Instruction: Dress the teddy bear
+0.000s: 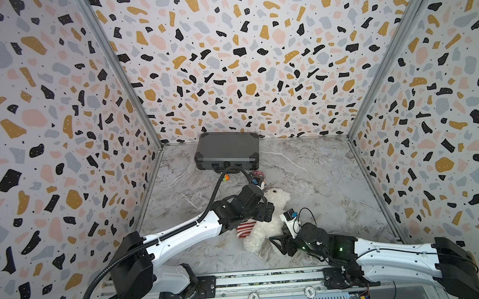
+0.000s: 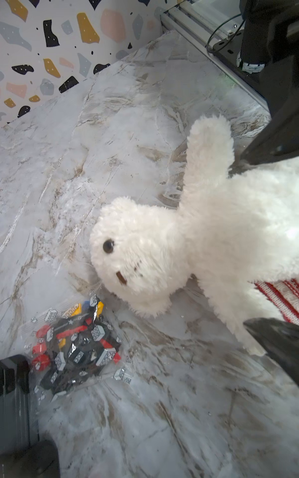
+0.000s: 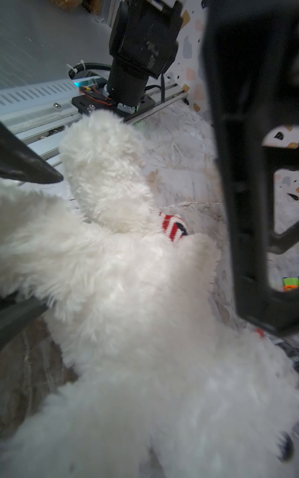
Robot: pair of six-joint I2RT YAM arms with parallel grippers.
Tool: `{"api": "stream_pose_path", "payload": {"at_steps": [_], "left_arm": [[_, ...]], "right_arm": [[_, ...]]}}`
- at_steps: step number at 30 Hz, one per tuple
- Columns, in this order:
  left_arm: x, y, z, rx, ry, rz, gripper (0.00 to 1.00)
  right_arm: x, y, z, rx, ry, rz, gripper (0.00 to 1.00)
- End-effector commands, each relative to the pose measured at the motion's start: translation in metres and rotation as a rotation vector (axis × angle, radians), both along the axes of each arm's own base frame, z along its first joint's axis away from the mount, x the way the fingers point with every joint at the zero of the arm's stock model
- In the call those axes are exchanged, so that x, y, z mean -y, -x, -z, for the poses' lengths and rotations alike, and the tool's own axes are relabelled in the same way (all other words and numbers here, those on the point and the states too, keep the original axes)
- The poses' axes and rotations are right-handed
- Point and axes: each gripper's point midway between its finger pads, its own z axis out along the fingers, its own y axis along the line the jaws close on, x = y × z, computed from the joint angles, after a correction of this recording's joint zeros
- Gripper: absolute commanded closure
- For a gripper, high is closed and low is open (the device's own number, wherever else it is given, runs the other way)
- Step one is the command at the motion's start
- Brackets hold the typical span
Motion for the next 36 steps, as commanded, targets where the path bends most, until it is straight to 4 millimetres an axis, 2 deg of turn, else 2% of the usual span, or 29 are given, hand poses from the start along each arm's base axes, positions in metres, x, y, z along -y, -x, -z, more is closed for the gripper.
{"api": "stream_pose_path", "payload": {"at_steps": [1,6,14,18,21,26,29,36], "left_arm": [[0.008,-0.002,-0.014,0.032,0.003,-0.022,0.07],[0.020,0.005,-0.004,0.015,0.026,-0.072,0.06],[0.035,0.018,0.022,-0.022,0.036,-0.097,0.04],[0.028,0.016,0.041,-0.035,-0.055,-0.123,0.03],[0.023,0.016,0.047,-0.037,-0.069,-0.142,0.03],[0.030,0.020,0.052,-0.066,-0.044,-0.120,0.03],[0.032,0.023,0.066,-0.095,-0.074,-0.109,0.02],[0.018,0.029,0.097,-0.126,-0.149,-0.127,0.02]], "right_arm": [[0.009,-0.012,-0.021,0.041,-0.050,0.078,0.30],[0.030,-0.030,-0.027,0.031,-0.080,0.152,0.23],[0.054,-0.043,-0.049,0.078,-0.116,0.220,0.21],[0.065,-0.049,-0.055,0.102,-0.118,0.253,0.21],[0.074,-0.055,-0.055,0.108,-0.119,0.285,0.21],[0.083,-0.057,-0.052,0.119,-0.133,0.302,0.21],[0.087,-0.059,-0.054,0.130,-0.133,0.311,0.21],[0.098,-0.067,-0.059,0.158,-0.126,0.349,0.21]]}}
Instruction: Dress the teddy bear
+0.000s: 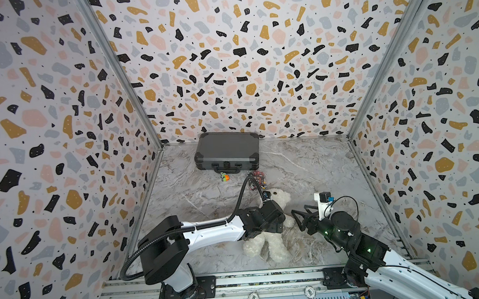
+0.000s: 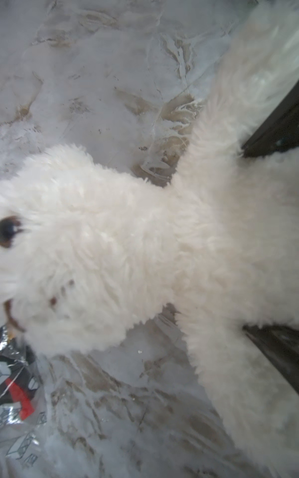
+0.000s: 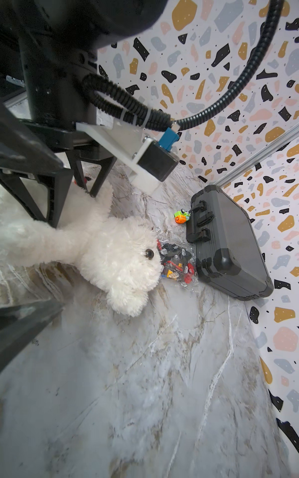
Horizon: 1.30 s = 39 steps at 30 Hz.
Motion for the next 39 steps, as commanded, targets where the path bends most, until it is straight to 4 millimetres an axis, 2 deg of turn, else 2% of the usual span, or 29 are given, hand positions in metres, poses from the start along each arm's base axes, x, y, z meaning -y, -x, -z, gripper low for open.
{"api": "stream_pose_path", "payload": {"at_steps": [1,5,7,10,13,16,19,23,28,33,36,39], "left_arm": [[-0.006,0.006,0.019,-0.029,-0.042,0.000,0.02],[-0.005,0.007,0.033,-0.048,-0.077,0.015,0.03],[-0.004,0.006,0.036,-0.049,-0.084,0.020,0.06],[-0.003,0.006,0.038,-0.051,-0.091,0.026,0.15],[-0.002,0.006,0.037,-0.047,-0.087,0.030,0.29],[0.000,0.004,0.029,-0.034,-0.069,0.029,0.39],[0.002,0.002,0.021,-0.016,-0.050,0.033,0.46],[0.008,0.001,0.009,0.005,-0.012,0.054,0.58],[0.012,0.000,-0.018,0.068,0.084,0.073,0.65],[-0.003,-0.001,-0.042,0.131,0.115,0.065,0.70],[-0.023,-0.003,-0.052,0.148,0.136,0.036,0.71],[-0.050,-0.007,-0.062,0.166,0.154,-0.007,0.71]], "right_arm": [[0.005,-0.002,-0.004,0.026,0.014,0.009,0.21],[0.010,-0.006,-0.006,0.036,0.021,0.024,0.22],[0.012,-0.008,-0.006,0.037,0.029,0.031,0.22],[0.015,-0.009,-0.005,0.038,0.040,0.039,0.22],[0.018,-0.011,-0.003,0.036,0.050,0.047,0.22],[0.018,-0.013,0.000,0.028,0.058,0.050,0.22],[0.018,-0.015,0.004,0.015,0.075,0.049,0.22],[0.017,-0.019,0.001,0.018,0.093,0.045,0.22],[0.017,-0.025,-0.004,0.018,0.121,0.051,0.23],[0.016,-0.034,-0.008,0.014,0.182,0.057,0.23],[0.006,-0.039,-0.003,-0.007,0.224,0.015,0.22],[-0.011,-0.046,0.012,-0.062,0.270,-0.052,0.23]]}}
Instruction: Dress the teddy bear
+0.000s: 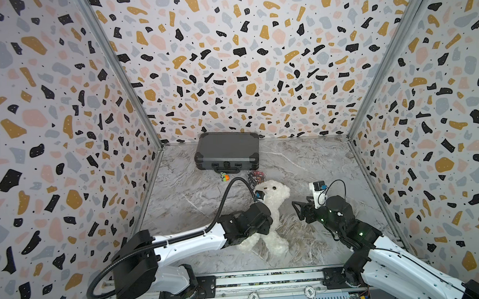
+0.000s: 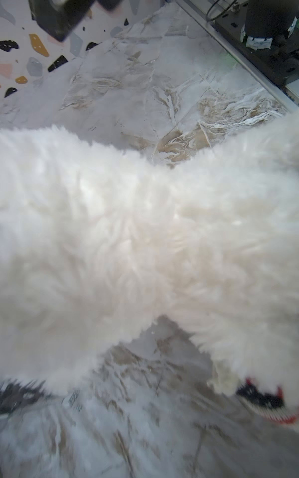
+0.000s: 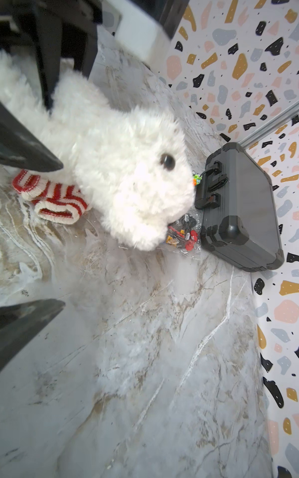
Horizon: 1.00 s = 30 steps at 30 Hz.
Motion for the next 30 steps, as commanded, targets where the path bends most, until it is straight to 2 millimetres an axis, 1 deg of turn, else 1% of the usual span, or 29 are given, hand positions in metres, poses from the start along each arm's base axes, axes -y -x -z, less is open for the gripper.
{"api": "stream_pose_path", "payload": {"at_steps": [1,4,8,11,14,17,23,27,30], "left_arm": [[-0.030,-0.010,-0.018,0.050,0.034,-0.057,0.71],[-0.061,-0.010,-0.023,0.067,0.040,-0.110,0.72],[-0.101,-0.009,-0.028,0.095,0.022,-0.198,0.72],[-0.120,-0.008,-0.029,0.106,0.031,-0.239,0.72],[-0.127,-0.006,-0.025,0.103,0.033,-0.249,0.72],[-0.128,-0.005,-0.020,0.097,0.033,-0.247,0.72],[-0.131,-0.004,-0.017,0.100,0.034,-0.255,0.72],[-0.133,-0.006,-0.016,0.099,0.027,-0.262,0.72],[-0.132,-0.007,-0.015,0.098,0.028,-0.262,0.71]], "right_arm": [[-0.022,-0.006,0.006,-0.037,0.042,-0.095,0.24],[-0.043,-0.010,0.016,-0.079,0.054,-0.164,0.26],[-0.069,-0.017,0.025,-0.093,0.095,-0.228,0.26],[-0.092,-0.021,0.034,-0.114,0.126,-0.286,0.27],[-0.111,-0.023,0.050,-0.142,0.148,-0.336,0.28],[-0.121,-0.025,0.066,-0.188,0.164,-0.366,0.30],[-0.120,-0.026,0.085,-0.217,0.181,-0.350,0.33],[-0.120,-0.024,0.103,-0.259,0.193,-0.353,0.40],[-0.118,-0.023,0.111,-0.270,0.197,-0.345,0.44]]}}
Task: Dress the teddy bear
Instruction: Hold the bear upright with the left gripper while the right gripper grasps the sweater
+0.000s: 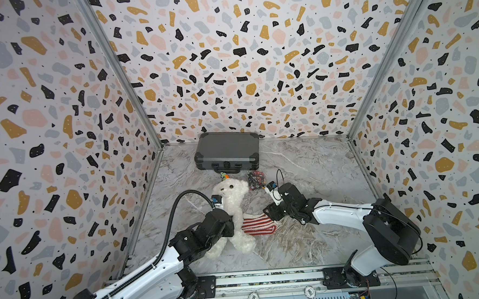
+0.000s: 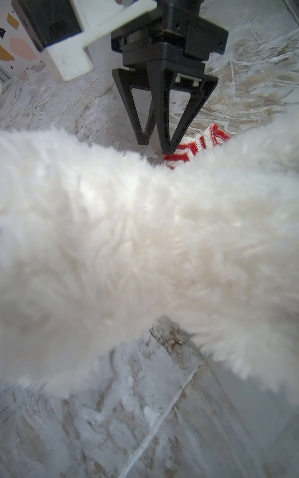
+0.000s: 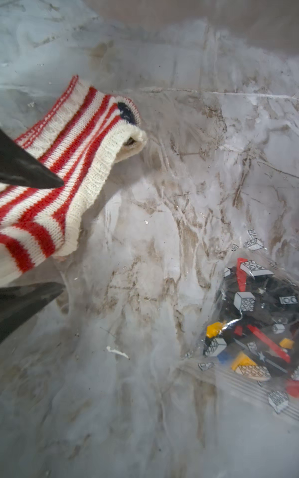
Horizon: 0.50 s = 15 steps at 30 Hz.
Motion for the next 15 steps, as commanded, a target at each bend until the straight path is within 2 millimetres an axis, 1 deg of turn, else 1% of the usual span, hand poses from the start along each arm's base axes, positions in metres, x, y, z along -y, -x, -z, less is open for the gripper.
{"api": "stream_pose_path", "payload": {"at_steps": [1,11,14,15], "left_arm": [[0.003,-0.007,-0.010,0.042,0.018,-0.002,0.71],[0.004,-0.008,-0.010,0.043,0.021,-0.002,0.71],[0.004,-0.009,-0.010,0.046,0.022,-0.002,0.70],[0.005,-0.009,-0.010,0.048,0.023,-0.002,0.70]], "right_arm": [[0.001,0.002,0.007,-0.011,0.000,0.008,0.44],[0.008,0.003,0.025,-0.030,0.042,0.027,0.45],[0.010,0.004,0.028,-0.035,0.035,0.038,0.51],[0.011,0.004,0.028,-0.033,0.030,0.046,0.54]]}}
